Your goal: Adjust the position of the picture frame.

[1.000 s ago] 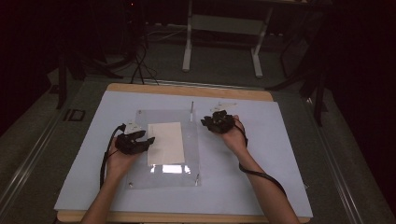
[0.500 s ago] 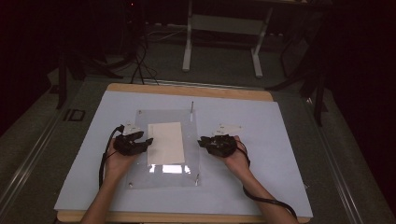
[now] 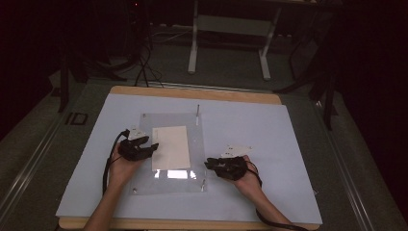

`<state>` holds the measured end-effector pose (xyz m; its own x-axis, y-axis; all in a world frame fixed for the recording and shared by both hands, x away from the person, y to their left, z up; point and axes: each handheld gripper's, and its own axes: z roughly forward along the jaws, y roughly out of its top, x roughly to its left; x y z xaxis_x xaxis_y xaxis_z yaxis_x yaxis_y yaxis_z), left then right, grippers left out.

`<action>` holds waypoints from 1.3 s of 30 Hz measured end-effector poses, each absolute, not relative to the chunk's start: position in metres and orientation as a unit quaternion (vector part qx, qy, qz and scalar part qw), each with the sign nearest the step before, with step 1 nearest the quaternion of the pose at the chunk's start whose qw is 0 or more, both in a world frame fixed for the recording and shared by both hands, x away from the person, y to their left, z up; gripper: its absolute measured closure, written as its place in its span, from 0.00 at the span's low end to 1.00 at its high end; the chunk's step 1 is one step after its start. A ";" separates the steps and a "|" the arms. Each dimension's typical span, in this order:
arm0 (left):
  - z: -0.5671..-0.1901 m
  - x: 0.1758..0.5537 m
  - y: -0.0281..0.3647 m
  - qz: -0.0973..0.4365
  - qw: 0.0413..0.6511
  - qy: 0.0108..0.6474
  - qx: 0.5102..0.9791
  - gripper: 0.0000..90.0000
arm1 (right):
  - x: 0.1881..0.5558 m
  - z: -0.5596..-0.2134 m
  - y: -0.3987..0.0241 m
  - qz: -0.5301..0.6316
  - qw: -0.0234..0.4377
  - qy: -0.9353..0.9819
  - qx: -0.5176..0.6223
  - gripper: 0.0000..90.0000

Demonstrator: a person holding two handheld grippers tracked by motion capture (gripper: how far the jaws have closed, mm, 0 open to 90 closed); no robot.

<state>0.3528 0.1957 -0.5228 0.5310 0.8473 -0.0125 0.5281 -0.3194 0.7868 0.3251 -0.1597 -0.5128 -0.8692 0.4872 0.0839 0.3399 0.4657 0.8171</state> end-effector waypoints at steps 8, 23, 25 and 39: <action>-0.523 0.353 0.196 0.207 0.384 0.438 0.786 0.53 | 0.308 -0.514 -0.164 0.441 0.081 0.869 0.210 1.00; -0.523 0.352 0.197 0.208 0.385 0.441 0.784 0.53 | 0.289 -0.528 -0.159 0.402 0.040 0.902 0.153 0.95; -0.523 0.353 0.198 0.208 0.385 0.440 0.784 0.53 | 0.287 -0.530 -0.158 0.393 0.046 0.907 0.147 0.93; -0.523 0.354 0.189 0.211 0.381 0.431 0.790 0.52 | 0.284 -0.529 -0.142 0.425 0.051 0.892 0.143 0.89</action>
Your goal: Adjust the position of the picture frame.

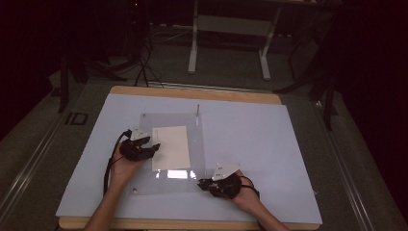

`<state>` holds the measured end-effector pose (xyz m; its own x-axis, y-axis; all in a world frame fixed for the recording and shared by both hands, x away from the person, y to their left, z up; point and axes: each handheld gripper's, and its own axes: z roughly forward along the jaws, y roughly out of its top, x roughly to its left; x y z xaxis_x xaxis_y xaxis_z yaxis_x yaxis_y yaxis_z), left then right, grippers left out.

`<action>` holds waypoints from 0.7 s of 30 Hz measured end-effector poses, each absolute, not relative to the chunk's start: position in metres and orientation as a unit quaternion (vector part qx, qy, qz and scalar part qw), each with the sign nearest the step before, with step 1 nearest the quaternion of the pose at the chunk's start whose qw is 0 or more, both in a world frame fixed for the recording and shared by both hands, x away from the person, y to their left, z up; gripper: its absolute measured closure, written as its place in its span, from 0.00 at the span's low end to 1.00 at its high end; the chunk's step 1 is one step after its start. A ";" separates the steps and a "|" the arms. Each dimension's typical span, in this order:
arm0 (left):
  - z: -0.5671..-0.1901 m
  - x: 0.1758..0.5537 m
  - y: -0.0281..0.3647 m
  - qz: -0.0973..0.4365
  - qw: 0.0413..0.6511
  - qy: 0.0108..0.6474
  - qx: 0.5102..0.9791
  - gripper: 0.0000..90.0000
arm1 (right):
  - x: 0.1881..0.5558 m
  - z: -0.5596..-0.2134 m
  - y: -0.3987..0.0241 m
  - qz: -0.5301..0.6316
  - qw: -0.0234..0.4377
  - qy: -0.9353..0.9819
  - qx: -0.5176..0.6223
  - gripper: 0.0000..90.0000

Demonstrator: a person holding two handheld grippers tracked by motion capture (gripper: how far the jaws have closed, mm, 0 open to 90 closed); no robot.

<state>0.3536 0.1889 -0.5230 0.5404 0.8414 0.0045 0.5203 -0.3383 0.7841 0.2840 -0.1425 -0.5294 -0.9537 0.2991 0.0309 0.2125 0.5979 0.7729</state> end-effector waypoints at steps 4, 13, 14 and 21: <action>-0.520 0.357 0.187 0.206 0.391 0.431 0.787 0.52 | 0.282 -0.534 -0.136 0.427 0.064 0.890 0.144 0.94; -0.505 0.388 0.167 0.201 0.409 0.420 0.784 0.53 | 0.281 -0.534 -0.135 0.424 0.071 0.892 0.143 0.95; -0.504 0.393 0.163 0.200 0.410 0.418 0.786 0.53 | 0.281 -0.534 -0.135 0.424 0.072 0.891 0.143 0.95; -0.510 0.429 0.141 0.187 0.420 0.405 0.790 0.53 | 0.280 -0.535 -0.135 0.430 0.073 0.888 0.147 0.95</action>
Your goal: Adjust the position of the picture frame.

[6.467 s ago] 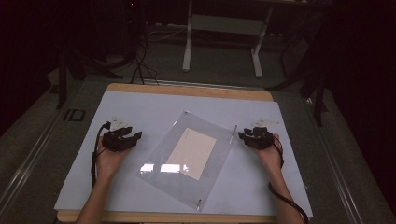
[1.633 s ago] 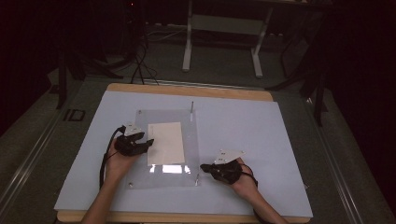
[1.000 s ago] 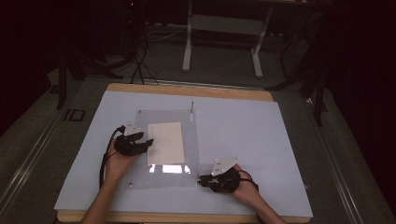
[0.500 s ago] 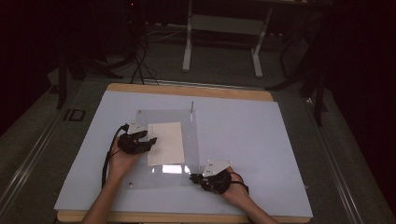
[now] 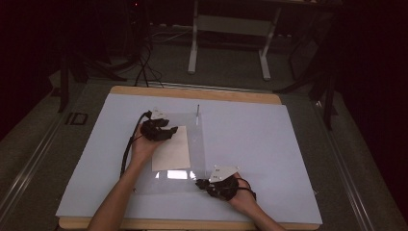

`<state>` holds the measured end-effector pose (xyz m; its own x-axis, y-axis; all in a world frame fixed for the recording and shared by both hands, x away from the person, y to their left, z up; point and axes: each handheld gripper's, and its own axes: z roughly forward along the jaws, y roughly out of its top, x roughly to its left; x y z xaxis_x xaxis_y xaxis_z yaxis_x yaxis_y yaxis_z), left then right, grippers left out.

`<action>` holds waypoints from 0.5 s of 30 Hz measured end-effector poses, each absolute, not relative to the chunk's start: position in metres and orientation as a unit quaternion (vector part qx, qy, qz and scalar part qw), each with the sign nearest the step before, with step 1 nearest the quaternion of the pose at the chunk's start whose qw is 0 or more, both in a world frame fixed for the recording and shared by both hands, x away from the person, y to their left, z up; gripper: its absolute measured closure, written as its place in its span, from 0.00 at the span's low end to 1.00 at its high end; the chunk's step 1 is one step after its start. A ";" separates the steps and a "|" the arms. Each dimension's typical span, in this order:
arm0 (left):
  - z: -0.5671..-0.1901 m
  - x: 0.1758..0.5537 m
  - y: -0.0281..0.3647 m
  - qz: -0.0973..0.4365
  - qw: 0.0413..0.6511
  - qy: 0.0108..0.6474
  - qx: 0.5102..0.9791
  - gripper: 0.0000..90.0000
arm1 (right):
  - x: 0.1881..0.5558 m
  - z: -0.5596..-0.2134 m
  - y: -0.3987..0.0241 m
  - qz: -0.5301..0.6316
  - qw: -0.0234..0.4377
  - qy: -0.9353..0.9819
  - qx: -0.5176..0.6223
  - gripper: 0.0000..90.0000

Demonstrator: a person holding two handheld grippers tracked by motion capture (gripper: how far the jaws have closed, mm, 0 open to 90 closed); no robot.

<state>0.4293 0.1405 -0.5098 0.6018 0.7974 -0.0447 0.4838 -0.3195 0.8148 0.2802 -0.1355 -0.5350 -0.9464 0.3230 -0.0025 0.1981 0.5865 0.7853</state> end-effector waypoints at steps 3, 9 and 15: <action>-0.513 0.447 0.132 0.171 0.437 0.404 0.785 0.53 | 0.281 -0.535 -0.136 0.430 0.071 0.888 0.146 0.95; -0.512 0.480 0.116 0.170 0.426 0.419 0.783 0.55 | 0.281 -0.535 -0.136 0.431 0.069 0.888 0.146 0.95; -0.509 0.500 0.094 0.177 0.418 0.413 0.790 0.56 | 0.281 -0.535 -0.136 0.433 0.067 0.887 0.149 0.94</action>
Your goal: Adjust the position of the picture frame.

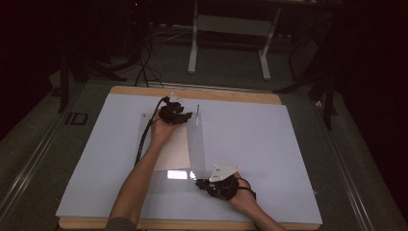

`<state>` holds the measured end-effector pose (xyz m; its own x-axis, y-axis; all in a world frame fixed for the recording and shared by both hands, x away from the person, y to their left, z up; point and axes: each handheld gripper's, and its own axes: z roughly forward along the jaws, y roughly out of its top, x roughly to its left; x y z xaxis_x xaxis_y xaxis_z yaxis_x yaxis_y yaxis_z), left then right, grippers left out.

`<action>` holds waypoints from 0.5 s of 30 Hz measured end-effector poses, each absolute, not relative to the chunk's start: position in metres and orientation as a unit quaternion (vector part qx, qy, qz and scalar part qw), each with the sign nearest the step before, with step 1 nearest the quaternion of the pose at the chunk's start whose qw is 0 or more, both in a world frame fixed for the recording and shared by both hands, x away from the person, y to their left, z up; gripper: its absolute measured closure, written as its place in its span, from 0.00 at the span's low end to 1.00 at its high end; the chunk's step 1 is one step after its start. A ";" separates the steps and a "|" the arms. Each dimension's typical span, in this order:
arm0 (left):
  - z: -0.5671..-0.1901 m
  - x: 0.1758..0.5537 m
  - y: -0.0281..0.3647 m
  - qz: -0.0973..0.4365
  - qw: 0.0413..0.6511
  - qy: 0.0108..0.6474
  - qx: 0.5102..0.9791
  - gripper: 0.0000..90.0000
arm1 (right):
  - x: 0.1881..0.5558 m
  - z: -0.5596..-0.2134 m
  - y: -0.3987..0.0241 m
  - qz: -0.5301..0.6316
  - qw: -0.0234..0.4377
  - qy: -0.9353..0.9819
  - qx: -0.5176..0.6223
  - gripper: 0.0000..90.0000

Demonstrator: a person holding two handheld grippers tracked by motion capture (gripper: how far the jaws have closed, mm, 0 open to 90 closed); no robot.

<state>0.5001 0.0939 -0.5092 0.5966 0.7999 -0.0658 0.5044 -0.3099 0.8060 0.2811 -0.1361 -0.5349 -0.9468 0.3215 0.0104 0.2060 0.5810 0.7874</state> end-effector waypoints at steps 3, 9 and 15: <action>-0.511 0.509 0.079 0.180 0.408 0.404 0.799 0.56 | 0.281 -0.535 -0.136 0.435 0.065 0.886 0.149 0.94; -0.522 0.525 0.057 0.172 0.383 0.409 0.810 0.65 | 0.281 -0.534 -0.137 0.435 0.066 0.885 0.150 0.94; -0.525 0.536 0.042 0.160 0.376 0.403 0.819 0.72 | 0.281 -0.535 -0.137 0.439 0.062 0.883 0.153 0.94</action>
